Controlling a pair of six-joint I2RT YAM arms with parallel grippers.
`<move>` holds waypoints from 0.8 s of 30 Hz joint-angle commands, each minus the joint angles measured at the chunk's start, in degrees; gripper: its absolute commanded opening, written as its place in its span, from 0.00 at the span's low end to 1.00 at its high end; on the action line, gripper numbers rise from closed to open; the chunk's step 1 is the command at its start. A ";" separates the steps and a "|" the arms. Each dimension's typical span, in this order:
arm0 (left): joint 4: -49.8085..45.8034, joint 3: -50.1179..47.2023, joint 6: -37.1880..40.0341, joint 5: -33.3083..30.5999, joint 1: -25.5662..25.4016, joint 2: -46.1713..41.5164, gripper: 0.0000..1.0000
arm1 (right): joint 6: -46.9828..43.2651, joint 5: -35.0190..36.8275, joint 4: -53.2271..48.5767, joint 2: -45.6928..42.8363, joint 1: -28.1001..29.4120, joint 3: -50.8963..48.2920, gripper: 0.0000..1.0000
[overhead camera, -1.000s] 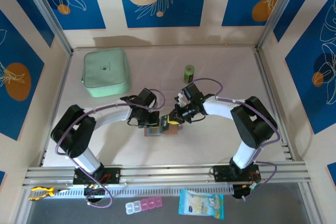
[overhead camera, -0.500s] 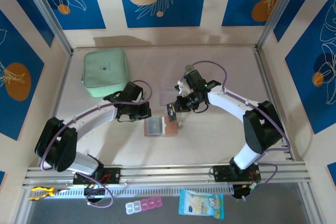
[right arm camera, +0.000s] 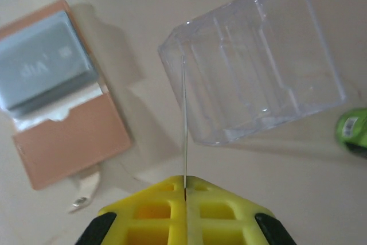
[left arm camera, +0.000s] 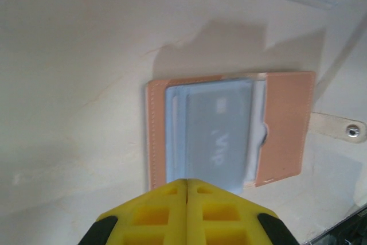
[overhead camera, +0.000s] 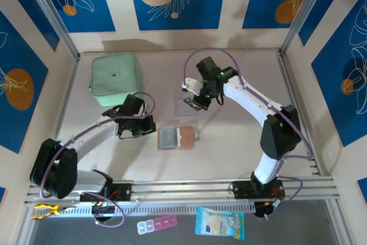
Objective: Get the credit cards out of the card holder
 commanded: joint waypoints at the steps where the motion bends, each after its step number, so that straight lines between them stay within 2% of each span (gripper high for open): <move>1: -0.58 -0.95 1.40 1.39 1.08 -1.80 0.01 | -10.61 3.37 -6.85 5.15 0.44 7.14 0.00; 6: -1.38 -1.06 2.44 1.27 1.56 -2.47 0.01 | -12.91 3.35 -11.95 12.89 1.06 17.40 0.00; 11: -2.70 -0.72 4.01 1.27 1.89 -2.52 0.01 | -14.42 2.73 -13.67 17.75 1.63 22.00 0.00; 17: -3.71 0.59 4.29 1.56 2.00 -1.81 0.01 | -16.16 2.69 -14.46 21.49 0.86 23.22 0.00; 24: -2.71 0.57 2.73 2.10 1.95 -1.31 0.01 | -17.06 3.10 -15.12 21.80 -0.50 20.25 0.00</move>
